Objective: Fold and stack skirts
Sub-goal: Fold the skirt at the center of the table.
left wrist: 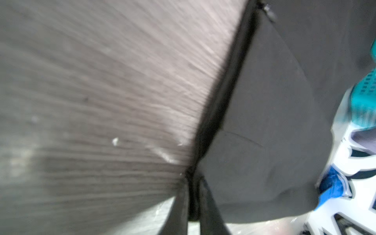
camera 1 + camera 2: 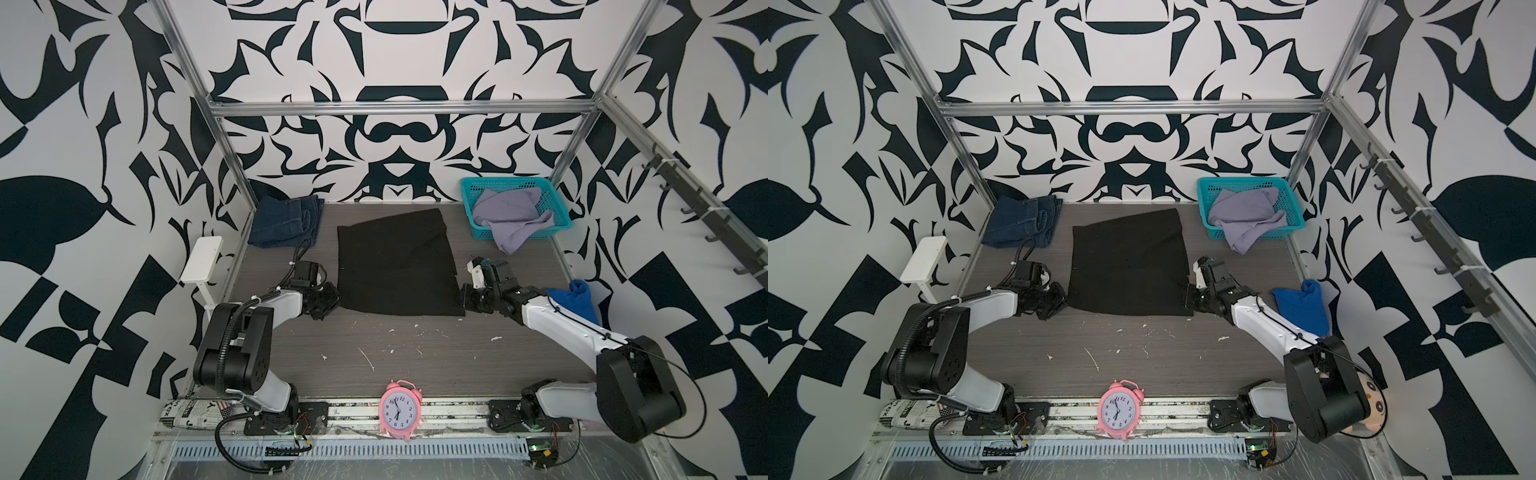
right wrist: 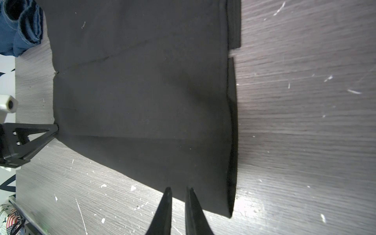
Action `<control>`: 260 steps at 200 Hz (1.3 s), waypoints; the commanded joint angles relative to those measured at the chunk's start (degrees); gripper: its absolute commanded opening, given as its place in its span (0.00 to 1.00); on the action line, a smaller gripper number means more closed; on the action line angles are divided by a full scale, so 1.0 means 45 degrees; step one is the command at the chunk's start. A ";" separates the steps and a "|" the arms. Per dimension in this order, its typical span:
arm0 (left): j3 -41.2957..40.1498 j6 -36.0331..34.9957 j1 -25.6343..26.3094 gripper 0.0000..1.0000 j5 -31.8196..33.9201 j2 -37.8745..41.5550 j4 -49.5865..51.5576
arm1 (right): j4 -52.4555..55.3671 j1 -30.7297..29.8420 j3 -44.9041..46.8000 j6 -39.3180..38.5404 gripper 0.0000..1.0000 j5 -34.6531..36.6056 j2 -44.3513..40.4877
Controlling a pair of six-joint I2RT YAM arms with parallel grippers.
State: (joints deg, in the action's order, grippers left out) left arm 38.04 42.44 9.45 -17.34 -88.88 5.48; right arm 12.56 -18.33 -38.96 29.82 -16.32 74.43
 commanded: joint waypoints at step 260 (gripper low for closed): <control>-0.0781 0.0132 0.0009 0.00 0.0381 0.2157 0.2113 | -0.0814 0.2294 0.2347 0.2409 0.00 -0.2942 -0.1354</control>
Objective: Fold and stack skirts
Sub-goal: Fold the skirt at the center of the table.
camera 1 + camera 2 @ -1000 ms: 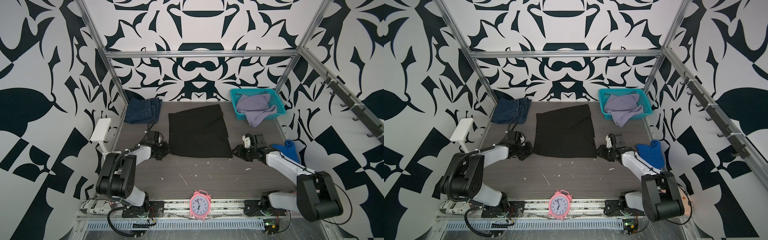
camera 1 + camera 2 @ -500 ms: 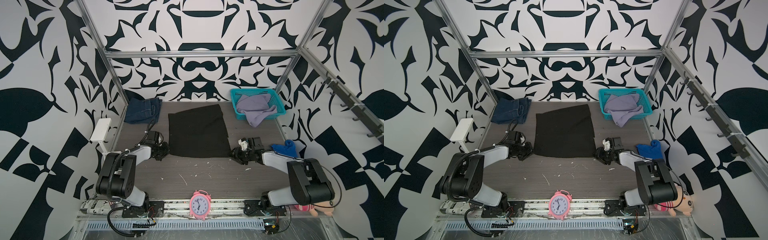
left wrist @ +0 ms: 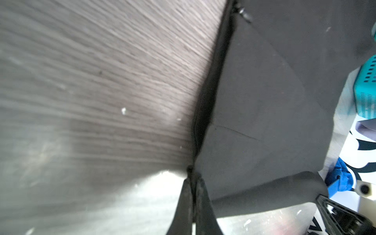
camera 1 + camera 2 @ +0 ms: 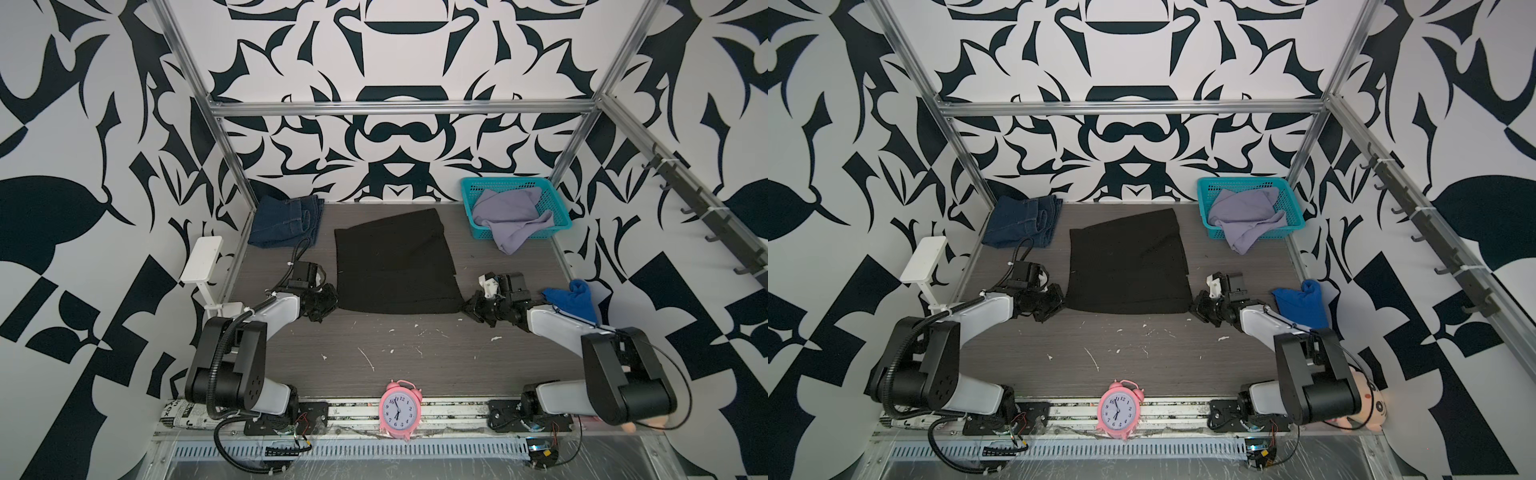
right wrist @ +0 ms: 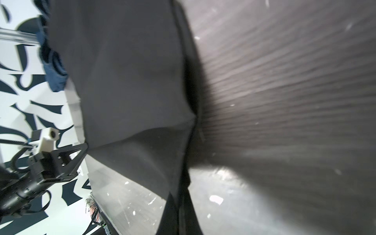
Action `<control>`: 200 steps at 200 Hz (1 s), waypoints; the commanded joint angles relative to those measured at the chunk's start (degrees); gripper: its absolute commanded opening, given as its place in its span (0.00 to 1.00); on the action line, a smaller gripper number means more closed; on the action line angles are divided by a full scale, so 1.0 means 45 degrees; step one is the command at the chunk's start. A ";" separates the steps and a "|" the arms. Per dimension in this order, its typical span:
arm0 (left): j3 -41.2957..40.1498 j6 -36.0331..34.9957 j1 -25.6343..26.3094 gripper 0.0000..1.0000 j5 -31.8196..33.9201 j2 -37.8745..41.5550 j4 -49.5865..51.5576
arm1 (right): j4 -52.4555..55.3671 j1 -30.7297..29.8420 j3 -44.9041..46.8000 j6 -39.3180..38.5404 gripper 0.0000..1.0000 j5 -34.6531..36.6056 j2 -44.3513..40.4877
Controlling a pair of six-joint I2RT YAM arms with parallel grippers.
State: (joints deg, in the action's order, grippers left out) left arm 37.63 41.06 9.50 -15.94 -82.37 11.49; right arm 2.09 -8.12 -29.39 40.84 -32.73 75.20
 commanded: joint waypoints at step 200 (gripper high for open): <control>0.2300 0.2212 0.1132 0.00 0.0780 0.4064 0.3062 | 0.5426 -0.0114 -0.6185 -0.2198 0.00 0.3179 -0.2781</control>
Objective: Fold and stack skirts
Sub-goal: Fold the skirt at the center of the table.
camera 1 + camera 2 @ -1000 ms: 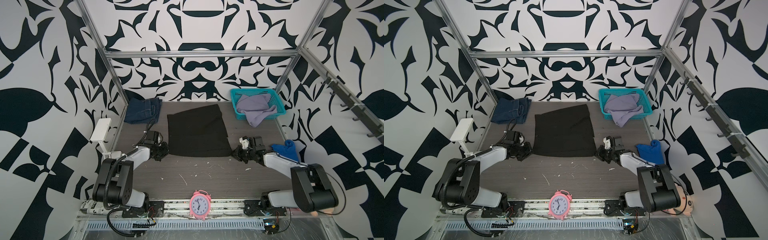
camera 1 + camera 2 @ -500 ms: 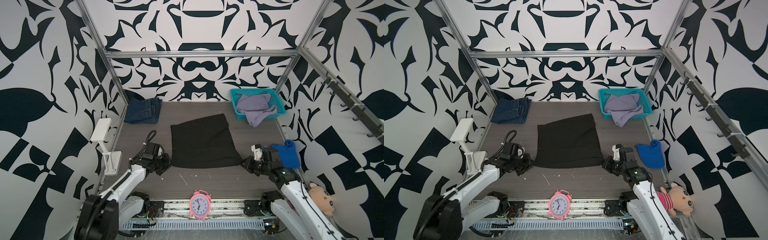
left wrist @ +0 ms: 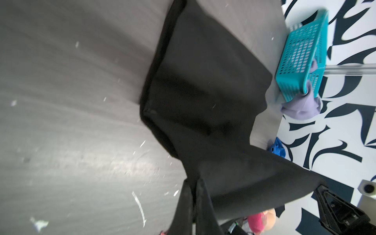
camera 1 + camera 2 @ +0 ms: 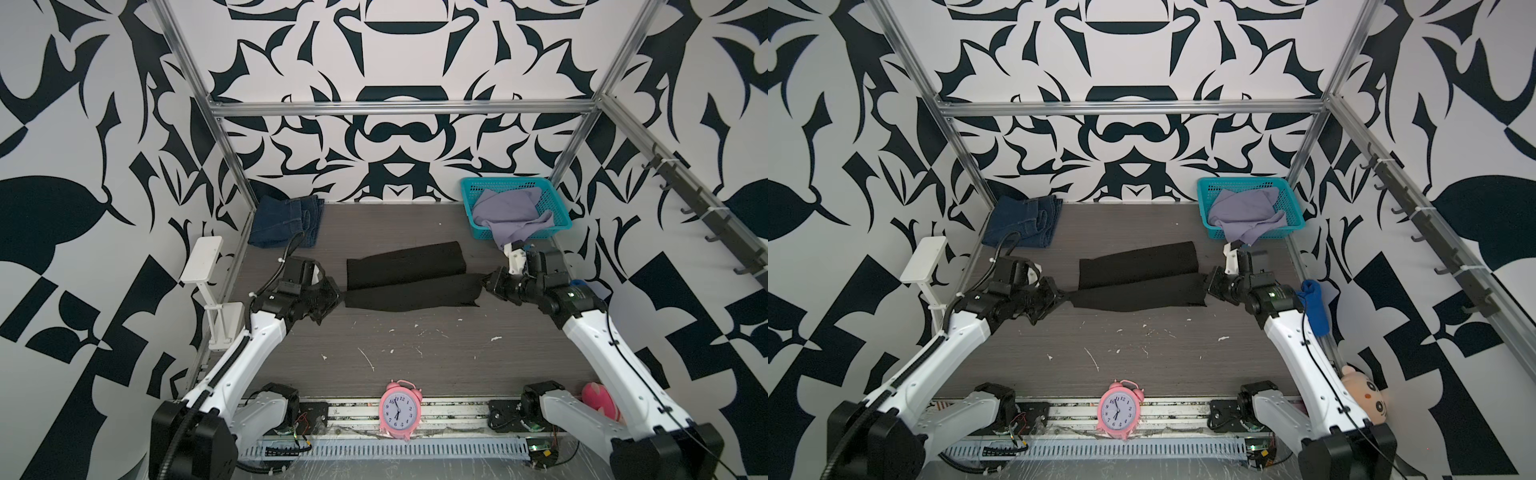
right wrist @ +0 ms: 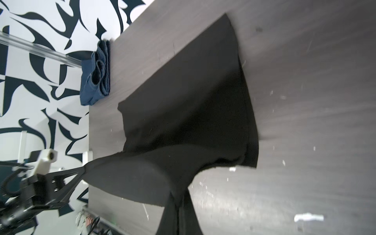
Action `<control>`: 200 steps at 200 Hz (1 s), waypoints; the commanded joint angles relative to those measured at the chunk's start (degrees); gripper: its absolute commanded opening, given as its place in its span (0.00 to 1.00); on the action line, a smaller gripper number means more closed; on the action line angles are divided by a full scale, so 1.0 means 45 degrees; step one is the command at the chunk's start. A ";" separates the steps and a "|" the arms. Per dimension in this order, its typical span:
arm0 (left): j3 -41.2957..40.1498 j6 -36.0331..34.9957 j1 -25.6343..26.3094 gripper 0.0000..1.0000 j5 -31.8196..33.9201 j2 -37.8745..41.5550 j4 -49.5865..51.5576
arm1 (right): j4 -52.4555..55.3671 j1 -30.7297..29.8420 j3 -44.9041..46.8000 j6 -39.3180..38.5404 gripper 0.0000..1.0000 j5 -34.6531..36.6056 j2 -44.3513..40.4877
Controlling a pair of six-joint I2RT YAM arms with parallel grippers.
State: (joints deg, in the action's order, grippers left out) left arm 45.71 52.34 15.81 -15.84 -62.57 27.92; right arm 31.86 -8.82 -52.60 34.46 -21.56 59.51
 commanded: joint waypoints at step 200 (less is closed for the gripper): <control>0.3803 -0.3430 -0.1854 0.00 -0.0289 -0.7305 -0.1986 | -0.3931 0.0051 -0.3797 -0.1679 0.00 0.2925 0.6604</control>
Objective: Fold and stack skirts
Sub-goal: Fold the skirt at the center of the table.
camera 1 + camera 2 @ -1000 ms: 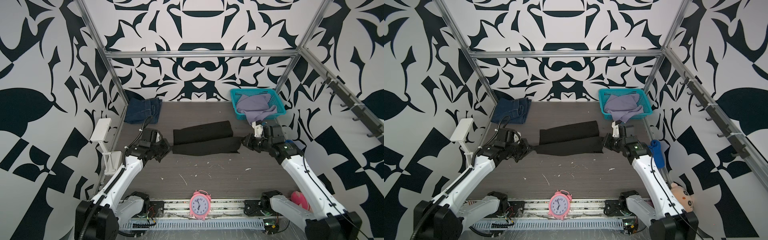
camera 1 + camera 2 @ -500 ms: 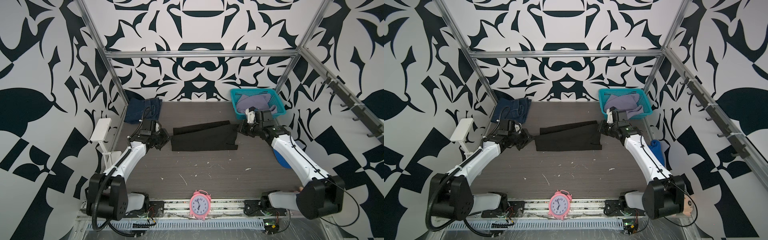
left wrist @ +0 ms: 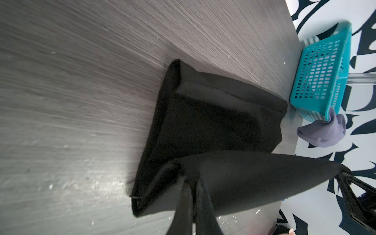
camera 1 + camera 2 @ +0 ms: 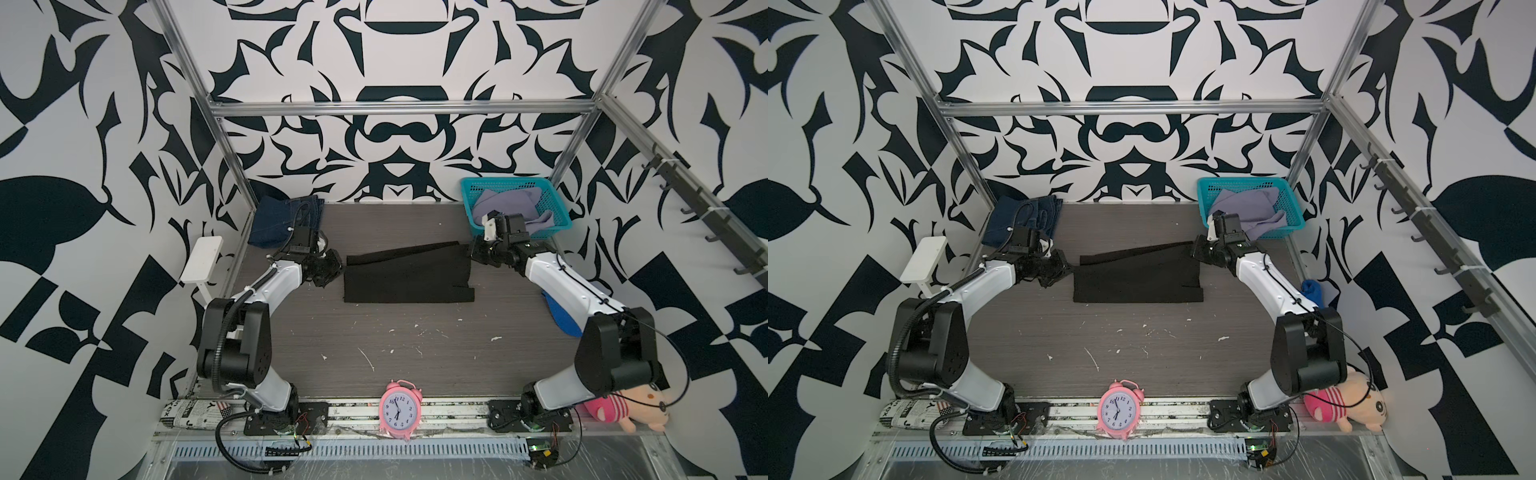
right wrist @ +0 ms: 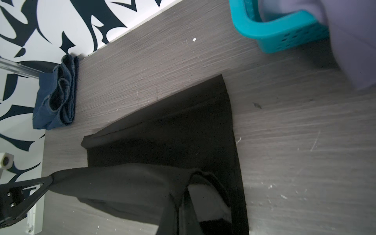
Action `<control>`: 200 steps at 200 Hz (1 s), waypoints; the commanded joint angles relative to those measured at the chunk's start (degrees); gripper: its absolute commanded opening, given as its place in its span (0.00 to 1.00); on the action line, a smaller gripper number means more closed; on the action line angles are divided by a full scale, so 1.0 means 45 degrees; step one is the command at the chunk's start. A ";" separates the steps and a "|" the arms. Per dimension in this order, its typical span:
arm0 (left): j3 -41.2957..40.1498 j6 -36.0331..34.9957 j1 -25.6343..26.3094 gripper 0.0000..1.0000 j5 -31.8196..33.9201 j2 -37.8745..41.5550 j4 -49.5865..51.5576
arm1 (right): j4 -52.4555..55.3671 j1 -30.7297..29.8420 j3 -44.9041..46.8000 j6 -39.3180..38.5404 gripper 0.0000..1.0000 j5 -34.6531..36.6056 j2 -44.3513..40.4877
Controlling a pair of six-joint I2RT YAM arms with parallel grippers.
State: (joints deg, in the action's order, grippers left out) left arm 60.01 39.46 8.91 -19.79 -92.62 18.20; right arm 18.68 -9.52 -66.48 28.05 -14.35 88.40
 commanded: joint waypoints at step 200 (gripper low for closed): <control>0.4556 -0.1875 0.0030 0.59 0.2348 -0.2069 0.1429 | -0.0329 -0.0545 -0.4440 -0.0383 0.39 0.0734 0.2406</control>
State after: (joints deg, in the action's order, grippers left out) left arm 83.46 31.59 6.22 -11.55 -108.29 24.88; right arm 17.10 -8.91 -87.74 28.21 -8.58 107.48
